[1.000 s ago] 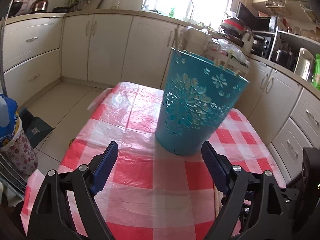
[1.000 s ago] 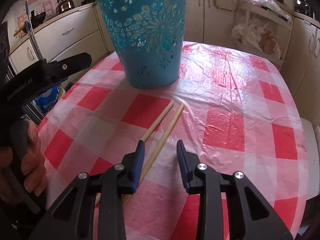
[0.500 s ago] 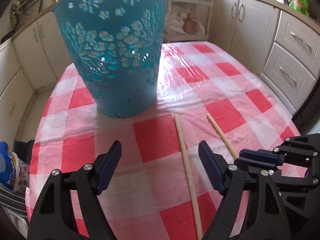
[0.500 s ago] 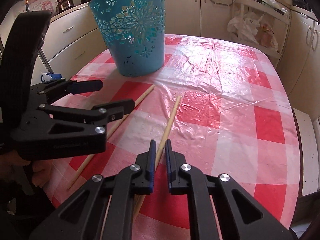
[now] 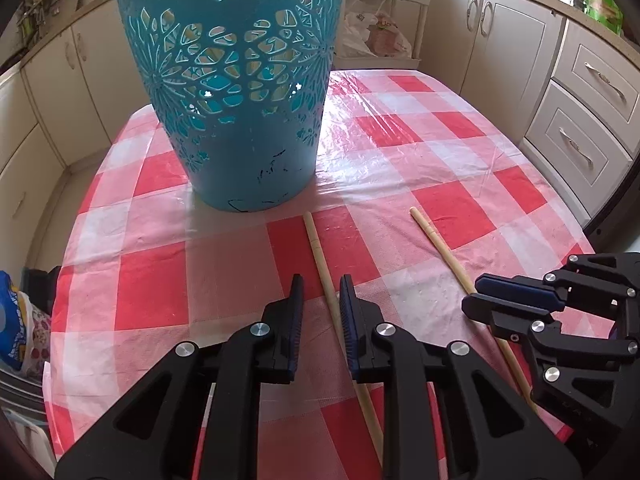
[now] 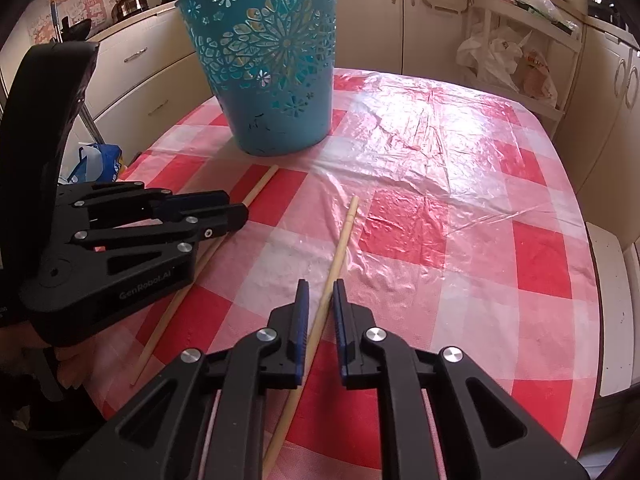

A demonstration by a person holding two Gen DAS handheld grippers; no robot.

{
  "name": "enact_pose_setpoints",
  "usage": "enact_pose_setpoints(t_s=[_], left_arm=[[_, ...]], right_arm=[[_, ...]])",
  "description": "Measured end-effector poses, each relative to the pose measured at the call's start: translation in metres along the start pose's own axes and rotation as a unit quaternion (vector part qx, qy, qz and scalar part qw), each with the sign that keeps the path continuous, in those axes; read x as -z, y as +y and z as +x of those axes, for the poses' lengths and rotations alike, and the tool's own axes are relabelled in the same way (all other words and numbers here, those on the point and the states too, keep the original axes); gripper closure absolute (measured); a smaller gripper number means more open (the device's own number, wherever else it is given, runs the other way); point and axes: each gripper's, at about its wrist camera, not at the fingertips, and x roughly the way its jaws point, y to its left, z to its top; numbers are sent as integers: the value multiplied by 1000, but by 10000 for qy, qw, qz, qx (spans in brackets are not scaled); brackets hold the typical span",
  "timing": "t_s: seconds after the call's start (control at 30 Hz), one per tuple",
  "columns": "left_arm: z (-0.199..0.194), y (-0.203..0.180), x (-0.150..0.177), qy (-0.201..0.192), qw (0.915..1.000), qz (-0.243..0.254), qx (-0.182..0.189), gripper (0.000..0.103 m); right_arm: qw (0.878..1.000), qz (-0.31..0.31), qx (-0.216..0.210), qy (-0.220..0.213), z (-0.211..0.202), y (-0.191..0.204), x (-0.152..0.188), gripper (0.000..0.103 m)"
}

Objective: Organize utensils
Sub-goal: 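Grasp a wooden stick with the right tool while the left tool grasps the last one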

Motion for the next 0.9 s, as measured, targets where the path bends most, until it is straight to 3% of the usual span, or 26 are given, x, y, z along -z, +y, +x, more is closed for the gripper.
enact_pose_setpoints(t_s=[0.13, 0.27, 0.6, 0.67, 0.9], left_arm=[[0, -2, 0, -25, 10000, 63, -38, 86], [-1, -2, 1, -29, 10000, 55, -34, 93], [-2, 1, -2, 124, 9999, -44, 80, 91], [-2, -2, -2, 91, 9999, 46, 55, 92], [-2, 11, -3, 334, 9976, -298, 523, 94]], right_arm=[[9999, -100, -60, -20, 1, 4, 1, 94], [9998, -172, -121, 14, 0, 7, 1, 95], [9997, -203, -49, 84, 2, 6, -2, 92], [9996, -262, -38, 88, 2, 8, -2, 95], [9991, -337, -89, 230, 4, 13, -7, 97]])
